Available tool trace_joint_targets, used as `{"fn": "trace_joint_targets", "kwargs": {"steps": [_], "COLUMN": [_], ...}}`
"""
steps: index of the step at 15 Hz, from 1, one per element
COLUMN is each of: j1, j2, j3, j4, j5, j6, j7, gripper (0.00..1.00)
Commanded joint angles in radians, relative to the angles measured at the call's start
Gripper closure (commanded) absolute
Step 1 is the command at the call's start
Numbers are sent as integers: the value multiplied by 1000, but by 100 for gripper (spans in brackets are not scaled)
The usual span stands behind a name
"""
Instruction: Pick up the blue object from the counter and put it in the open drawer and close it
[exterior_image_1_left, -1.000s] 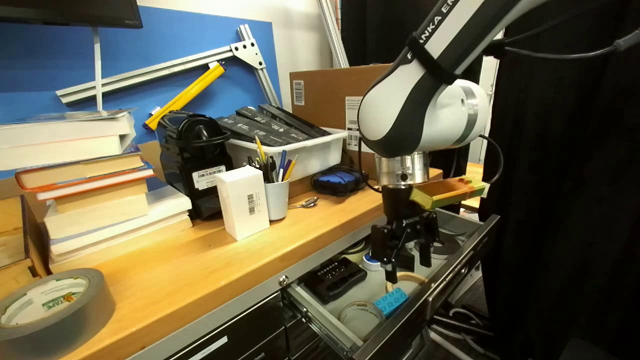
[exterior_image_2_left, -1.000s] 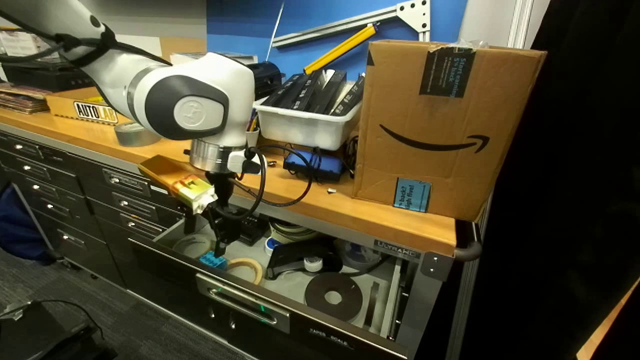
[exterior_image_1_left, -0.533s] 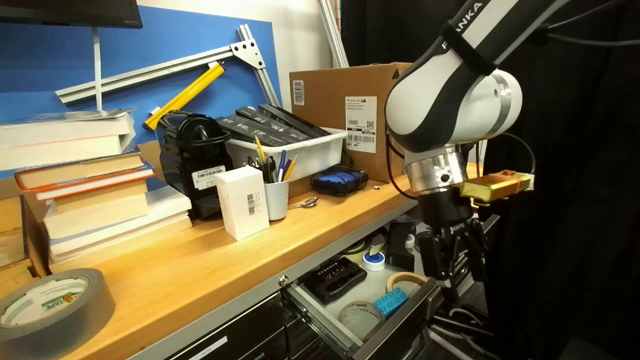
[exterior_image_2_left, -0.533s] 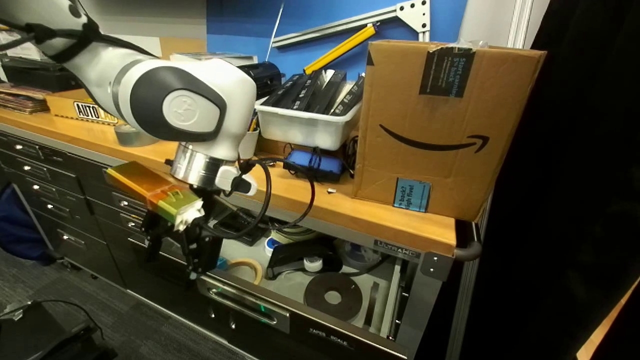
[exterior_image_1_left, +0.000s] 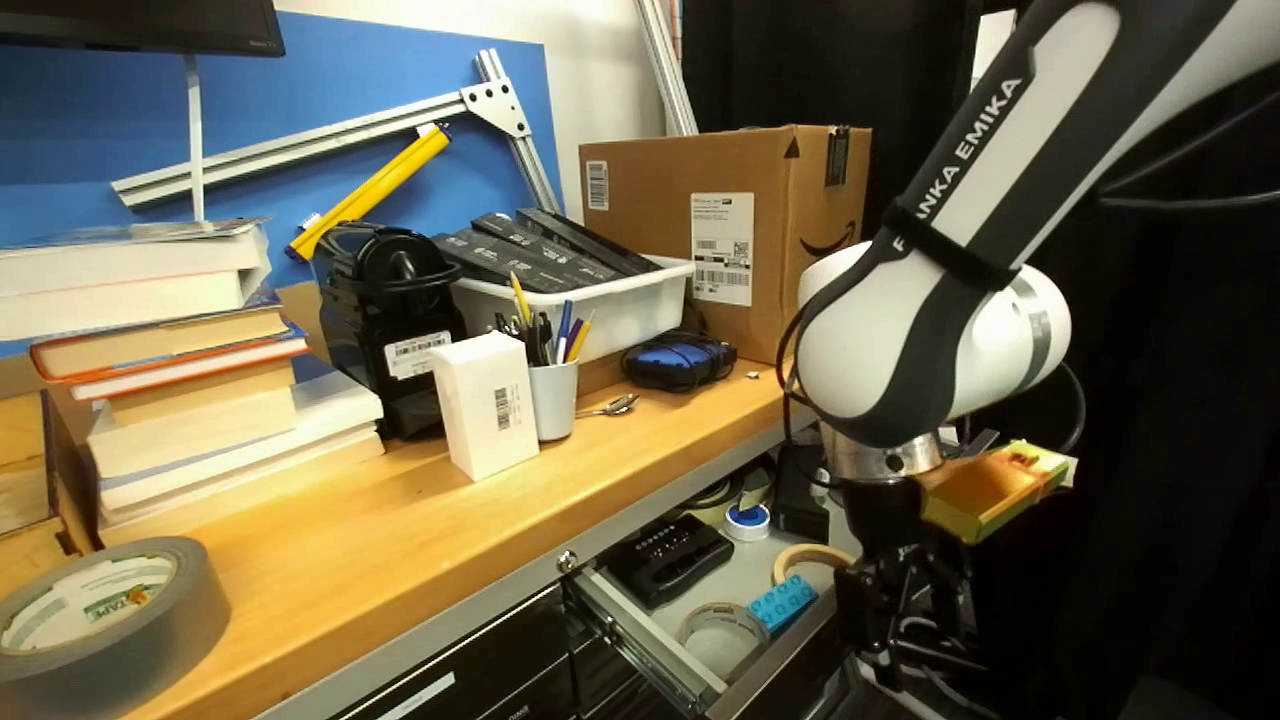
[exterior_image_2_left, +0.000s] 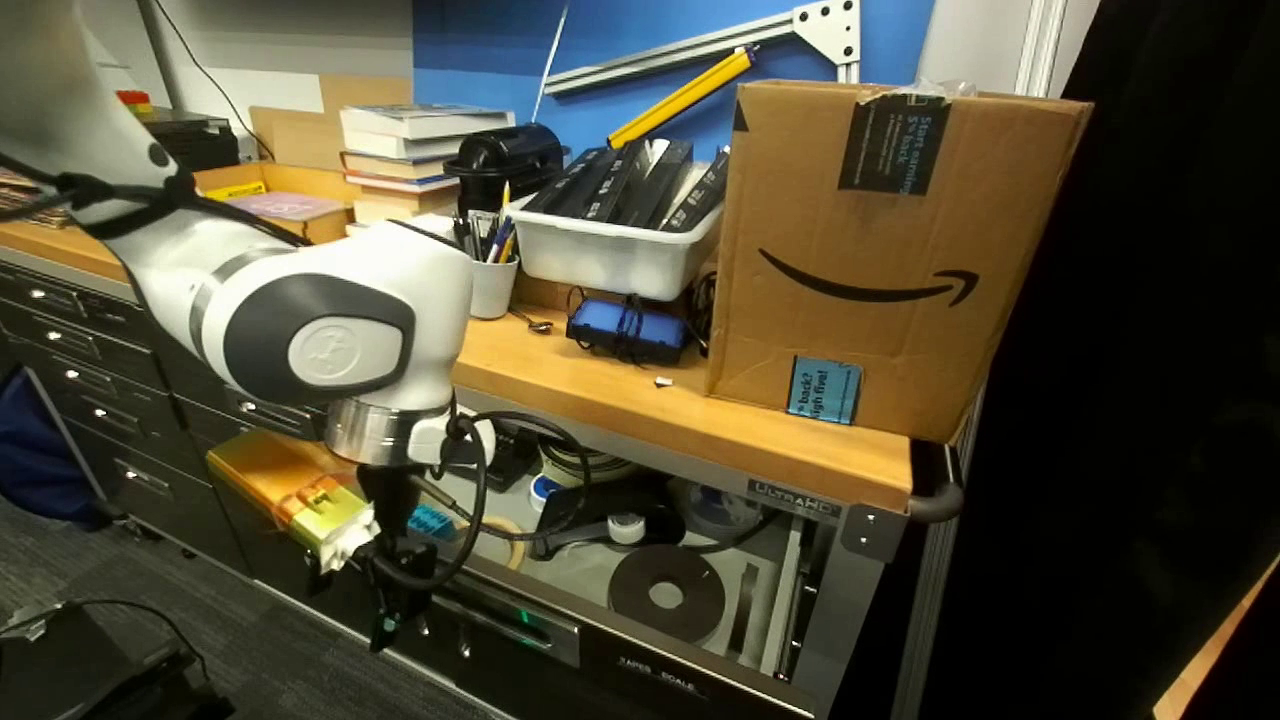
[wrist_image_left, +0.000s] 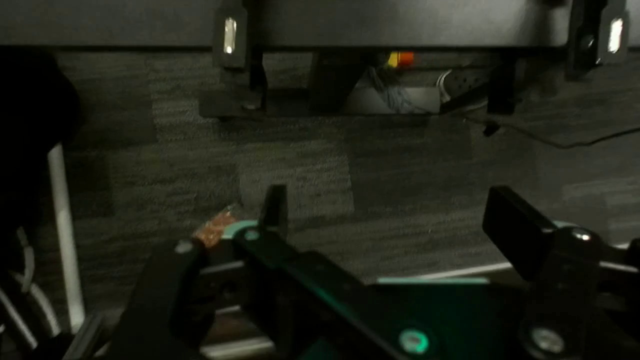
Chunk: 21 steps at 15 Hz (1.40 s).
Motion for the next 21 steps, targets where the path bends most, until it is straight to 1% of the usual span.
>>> {"fn": "trace_joint_targets", "kwargs": {"steps": [1,3,4,5,7,9,12,15,17,18,19,21], "j1": [24,41,50,61,90,141,184,217,228,227,223,206], "j2": [23,41,52,62,82,69,94,121,141,134,121,55], "j3": [24,32,29,22,-8,-60,-99,-131,-126,-119,-112,-105], "j4": [-55,-69,-70,-63,-32,16,117,219,253,250,236,166], "j5": [-61,-132,-186,-257,-440,-620,-887,-1148,-1284,-1334,-1339,-1269], "j6": [267,392,450,502,579,594,596,592,581,578,576,576], "j7": [140,223,278,344,504,652,893,1131,1289,1360,1382,1346], "gripper": [0,0,0,0,0,0,0,0,0,0,0,0]}}
